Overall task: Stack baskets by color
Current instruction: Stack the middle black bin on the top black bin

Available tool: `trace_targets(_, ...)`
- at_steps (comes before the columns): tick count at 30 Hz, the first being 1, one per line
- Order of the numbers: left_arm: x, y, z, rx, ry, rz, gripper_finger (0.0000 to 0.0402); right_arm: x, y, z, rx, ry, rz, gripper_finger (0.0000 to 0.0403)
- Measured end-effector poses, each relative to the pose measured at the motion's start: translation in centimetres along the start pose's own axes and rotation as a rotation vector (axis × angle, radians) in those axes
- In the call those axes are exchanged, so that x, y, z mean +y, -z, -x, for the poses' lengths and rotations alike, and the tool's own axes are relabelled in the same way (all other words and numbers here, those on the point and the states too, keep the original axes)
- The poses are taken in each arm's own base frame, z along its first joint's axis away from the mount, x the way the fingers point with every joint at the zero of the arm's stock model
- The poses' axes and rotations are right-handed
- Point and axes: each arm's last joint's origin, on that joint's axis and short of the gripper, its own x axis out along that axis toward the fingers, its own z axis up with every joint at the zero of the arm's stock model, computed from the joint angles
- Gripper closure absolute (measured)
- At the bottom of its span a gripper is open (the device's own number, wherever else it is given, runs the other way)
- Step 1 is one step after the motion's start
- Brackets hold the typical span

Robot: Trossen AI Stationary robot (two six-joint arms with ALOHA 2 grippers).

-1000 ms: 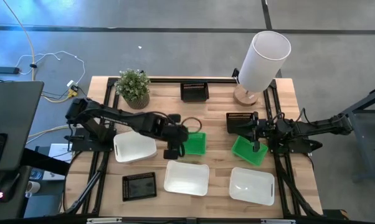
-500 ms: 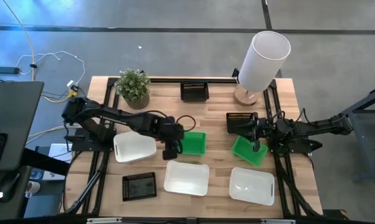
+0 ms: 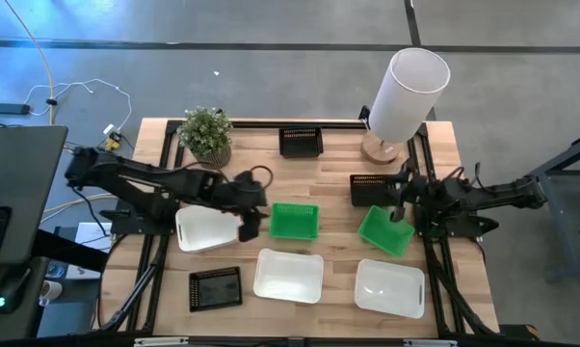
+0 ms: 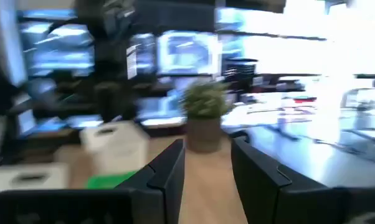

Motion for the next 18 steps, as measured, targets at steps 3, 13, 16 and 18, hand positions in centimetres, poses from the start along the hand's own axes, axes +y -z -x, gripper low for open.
trace_targets(3, 0.6, 0.9, 1.2, -0.06, -0.014, 0.018, 0.0261, -0.3, -1.3, 0.0, -0.02, 0.074, -0.048, 0.0284)
trace_targets(13, 1.1, 2.4, 4.1, -0.186, 0.012, 0.015, 0.0261, -0.7, -5.7, -0.4, -0.077, 0.139, -0.077, 0.0284)
trace_targets(16, 1.1, 2.3, 4.7, -0.219, 0.019, -0.027, 0.0261, -0.4, -6.6, -0.9, -0.069, 0.099, -0.04, 0.0284)
trace_targets(18, 1.1, 2.1, 5.0, -0.248, 0.022, -0.042, 0.0261, -0.2, -6.8, -1.2, -0.025, 0.083, -0.005, 0.0284)
